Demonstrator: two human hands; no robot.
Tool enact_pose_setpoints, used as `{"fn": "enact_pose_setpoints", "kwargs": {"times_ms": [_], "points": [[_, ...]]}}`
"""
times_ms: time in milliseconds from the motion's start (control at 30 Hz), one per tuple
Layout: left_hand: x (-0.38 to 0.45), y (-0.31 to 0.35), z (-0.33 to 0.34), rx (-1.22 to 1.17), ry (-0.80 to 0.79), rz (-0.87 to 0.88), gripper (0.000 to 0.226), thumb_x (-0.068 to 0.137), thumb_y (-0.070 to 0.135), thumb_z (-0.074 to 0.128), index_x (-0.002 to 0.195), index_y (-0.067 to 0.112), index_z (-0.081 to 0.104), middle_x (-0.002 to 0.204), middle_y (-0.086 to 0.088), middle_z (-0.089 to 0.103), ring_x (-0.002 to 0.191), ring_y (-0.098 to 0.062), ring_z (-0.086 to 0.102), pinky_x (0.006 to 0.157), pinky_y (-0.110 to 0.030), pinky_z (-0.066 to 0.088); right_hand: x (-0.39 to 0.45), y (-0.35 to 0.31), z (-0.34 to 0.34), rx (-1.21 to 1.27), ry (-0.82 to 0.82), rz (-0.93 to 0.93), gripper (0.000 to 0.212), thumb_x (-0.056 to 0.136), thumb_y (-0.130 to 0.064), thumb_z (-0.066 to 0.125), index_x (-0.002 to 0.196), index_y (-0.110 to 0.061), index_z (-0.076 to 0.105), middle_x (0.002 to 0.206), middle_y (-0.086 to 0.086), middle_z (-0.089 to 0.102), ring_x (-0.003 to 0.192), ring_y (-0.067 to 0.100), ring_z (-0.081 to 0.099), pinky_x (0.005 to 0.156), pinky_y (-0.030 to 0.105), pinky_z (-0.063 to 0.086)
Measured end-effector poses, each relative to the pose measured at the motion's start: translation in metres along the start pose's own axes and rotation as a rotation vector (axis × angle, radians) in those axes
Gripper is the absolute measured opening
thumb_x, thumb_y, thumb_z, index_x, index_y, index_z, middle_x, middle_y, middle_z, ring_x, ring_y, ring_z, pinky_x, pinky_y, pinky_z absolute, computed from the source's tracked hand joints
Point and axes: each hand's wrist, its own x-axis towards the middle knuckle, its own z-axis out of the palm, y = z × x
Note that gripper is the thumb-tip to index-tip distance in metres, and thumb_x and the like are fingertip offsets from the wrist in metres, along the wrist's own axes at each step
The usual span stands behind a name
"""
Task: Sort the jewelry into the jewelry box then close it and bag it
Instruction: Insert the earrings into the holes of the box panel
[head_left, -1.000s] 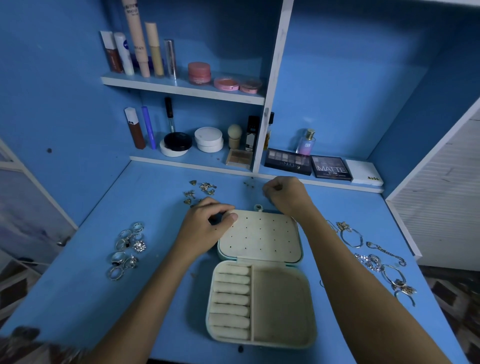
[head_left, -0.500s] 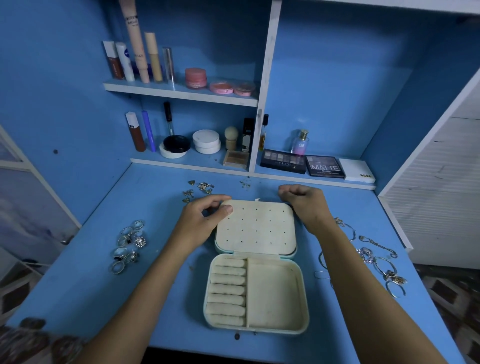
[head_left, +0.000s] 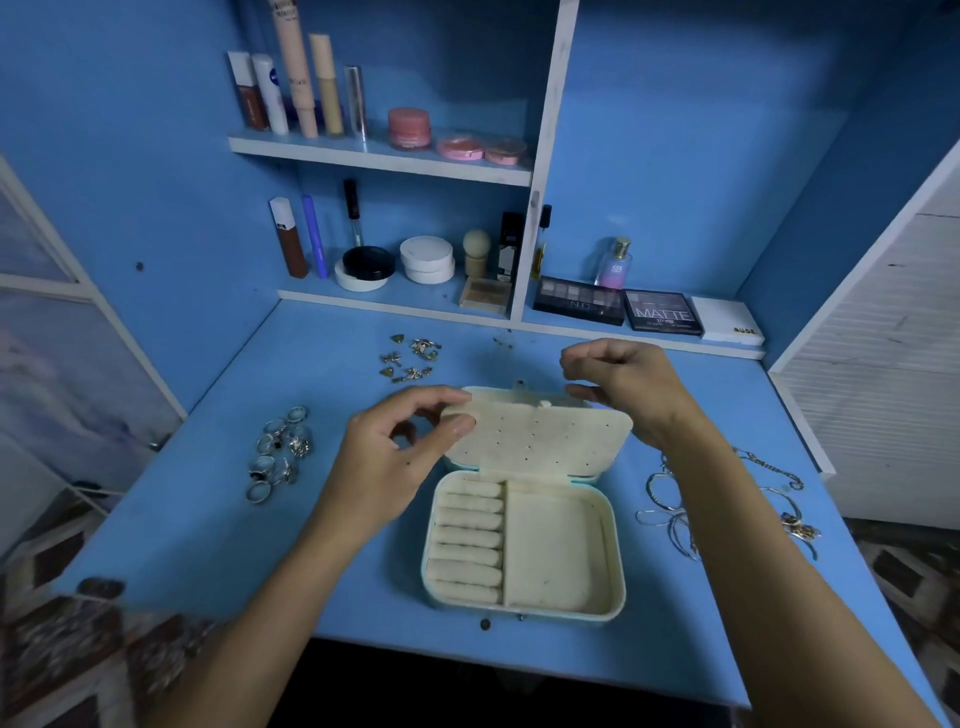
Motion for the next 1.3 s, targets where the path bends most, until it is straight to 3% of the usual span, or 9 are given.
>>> {"fn": "enact_pose_setpoints", "kwargs": {"times_ms": [67, 200, 333, 500, 733, 967, 1100, 1200, 1300], "points": [[-0.014, 0.0, -0.002, 0.074, 0.007, 0.114, 0.014, 0.08, 0.034, 0.08, 0.092, 0.035, 0.073, 0.087, 0.017, 0.071, 0.075, -0.005, 0.061, 0.069, -0.016, 0.045, -0.007, -0.003, 0.003, -0.03, -0.052, -0.003, 0.011, 0.088, 0.006, 0.068, 0.084, -0.002, 0.072, 0.082, 0.005, 0.073, 0.077, 0.013, 0.069, 0.07, 0.023, 0.06], [-0.038, -0.01, -0.006, 0.184, 0.027, 0.277, 0.017, 0.081, 0.033, 0.075, 0.091, 0.019, 0.074, 0.09, 0.011, 0.072, 0.086, -0.012, 0.066, 0.073, -0.018, 0.044, -0.021, -0.007, 0.01, -0.085, -0.142, -0.018, 0.011, 0.088, 0.005, 0.068, 0.085, -0.004, 0.072, 0.079, 0.005, 0.073, 0.077, 0.013, 0.071, 0.071, 0.023, 0.059], [-0.054, -0.017, -0.007, 0.197, 0.058, 0.338, 0.016, 0.079, 0.029, 0.078, 0.091, 0.028, 0.068, 0.094, 0.01, 0.073, 0.082, -0.012, 0.068, 0.073, -0.016, 0.042, -0.037, -0.01, 0.018, -0.202, -0.228, -0.063, 0.007, 0.087, 0.001, 0.071, 0.087, -0.005, 0.074, 0.081, 0.006, 0.074, 0.079, 0.014, 0.07, 0.076, 0.025, 0.059], [-0.064, -0.027, -0.007, 0.215, 0.073, 0.354, 0.014, 0.08, 0.025, 0.075, 0.09, 0.016, 0.071, 0.096, 0.009, 0.074, 0.088, -0.006, 0.067, 0.08, -0.012, 0.044, -0.053, -0.013, 0.028, -0.399, -0.316, -0.075, 0.005, 0.088, -0.007, 0.073, 0.089, -0.01, 0.076, 0.086, 0.005, 0.074, 0.081, 0.018, 0.072, 0.091, 0.046, 0.058], [-0.061, -0.034, -0.005, 0.281, 0.082, 0.472, 0.015, 0.083, 0.019, 0.075, 0.093, 0.008, 0.076, 0.1, 0.007, 0.073, 0.09, -0.008, 0.067, 0.078, -0.032, 0.054, -0.071, -0.018, 0.044, -0.556, -0.4, -0.173, 0.012, 0.088, -0.007, 0.074, 0.087, -0.019, 0.076, 0.086, 0.005, 0.074, 0.074, 0.017, 0.07, 0.074, 0.02, 0.056], [-0.062, -0.03, -0.005, 0.269, 0.082, 0.449, 0.015, 0.085, 0.021, 0.074, 0.094, 0.01, 0.075, 0.101, 0.008, 0.073, 0.091, -0.008, 0.068, 0.08, -0.03, 0.054, -0.083, -0.031, 0.054, -0.633, -0.489, -0.19, 0.016, 0.093, -0.01, 0.068, 0.09, -0.022, 0.078, 0.08, -0.016, 0.073, 0.074, 0.002, 0.07, 0.068, 0.01, 0.05], [-0.063, -0.029, -0.006, 0.277, 0.073, 0.422, 0.015, 0.084, 0.021, 0.073, 0.096, 0.012, 0.075, 0.1, 0.01, 0.073, 0.091, -0.005, 0.066, 0.082, -0.025, 0.051, -0.085, -0.036, 0.058, -0.722, -0.55, -0.235, 0.02, 0.092, -0.011, 0.069, 0.088, -0.029, 0.078, 0.086, -0.01, 0.074, 0.08, 0.005, 0.07, 0.079, 0.018, 0.055], [-0.062, -0.029, -0.005, 0.27, 0.076, 0.406, 0.013, 0.084, 0.02, 0.073, 0.095, 0.012, 0.075, 0.1, 0.01, 0.073, 0.091, -0.005, 0.066, 0.082, -0.022, 0.049, -0.085, -0.038, 0.061, -0.713, -0.57, -0.266, 0.015, 0.088, -0.01, 0.074, 0.088, -0.025, 0.076, 0.085, -0.012, 0.074, 0.084, 0.005, 0.068, 0.082, 0.019, 0.054], [-0.063, -0.029, -0.005, 0.273, 0.079, 0.377, 0.012, 0.084, 0.019, 0.073, 0.094, 0.012, 0.074, 0.097, 0.008, 0.074, 0.09, -0.003, 0.065, 0.082, -0.015, 0.044, -0.084, -0.039, 0.063, -0.692, -0.602, -0.267, 0.017, 0.084, -0.006, 0.076, 0.089, -0.021, 0.068, 0.083, -0.007, 0.073, 0.081, 0.013, 0.07, 0.084, 0.035, 0.057]]}}
